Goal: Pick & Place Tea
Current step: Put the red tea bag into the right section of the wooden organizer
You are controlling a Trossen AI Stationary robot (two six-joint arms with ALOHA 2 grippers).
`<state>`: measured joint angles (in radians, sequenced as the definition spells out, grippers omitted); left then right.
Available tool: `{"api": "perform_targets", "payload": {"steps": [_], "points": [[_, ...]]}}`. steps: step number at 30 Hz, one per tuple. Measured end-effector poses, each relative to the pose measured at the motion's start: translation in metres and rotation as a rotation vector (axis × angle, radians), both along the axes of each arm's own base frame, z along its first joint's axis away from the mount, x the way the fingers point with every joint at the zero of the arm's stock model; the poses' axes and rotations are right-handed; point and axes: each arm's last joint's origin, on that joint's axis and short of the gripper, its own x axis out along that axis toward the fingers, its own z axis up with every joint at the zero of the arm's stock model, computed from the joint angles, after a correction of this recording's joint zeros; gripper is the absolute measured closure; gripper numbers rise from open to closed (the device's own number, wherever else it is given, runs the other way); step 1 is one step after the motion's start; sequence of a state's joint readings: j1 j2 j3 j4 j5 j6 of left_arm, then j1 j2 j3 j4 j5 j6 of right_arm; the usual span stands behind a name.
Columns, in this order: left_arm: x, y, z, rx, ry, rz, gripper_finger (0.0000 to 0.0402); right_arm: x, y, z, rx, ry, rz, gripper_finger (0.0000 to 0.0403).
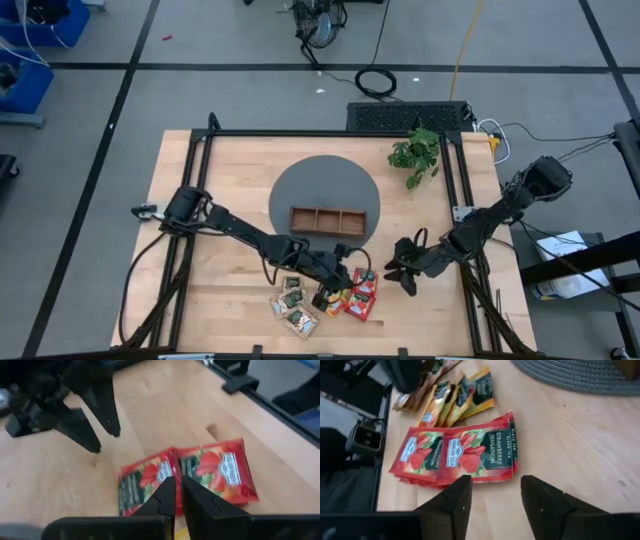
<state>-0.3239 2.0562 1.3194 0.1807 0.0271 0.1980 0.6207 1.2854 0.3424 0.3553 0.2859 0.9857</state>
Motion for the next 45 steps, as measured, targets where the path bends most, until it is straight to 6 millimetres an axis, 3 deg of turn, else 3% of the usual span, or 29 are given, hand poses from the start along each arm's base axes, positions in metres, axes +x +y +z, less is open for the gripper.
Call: {"api": "perform_targets", "payload": {"steps": [7, 15, 22, 37, 45], "points": [[-0.003, -0.007, -0.001, -0.060, 0.032, -0.045, 0.0367, 0.005, 0.004, -0.013, 0.044, 0.038, -0.043, 0.0219], [0.002, -0.005, -0.018, -0.076, 0.062, -0.032, 0.0367, 0.009, 0.008, -0.023, 0.127, 0.059, -0.073, 0.0218], [0.011, 0.006, -0.040, -0.131, 0.081, -0.022, 0.0366, 0.013, 0.007, -0.025, 0.140, 0.048, -0.095, 0.0219], [0.016, 0.017, -0.046, -0.178, 0.092, -0.015, 0.0366, 0.012, 0.006, -0.028, 0.193, 0.100, -0.128, 0.0227], [0.019, 0.020, -0.063, -0.215, 0.124, -0.023, 0.0367, 0.009, 0.010, -0.029, 0.254, 0.141, -0.139, 0.0227]]}}
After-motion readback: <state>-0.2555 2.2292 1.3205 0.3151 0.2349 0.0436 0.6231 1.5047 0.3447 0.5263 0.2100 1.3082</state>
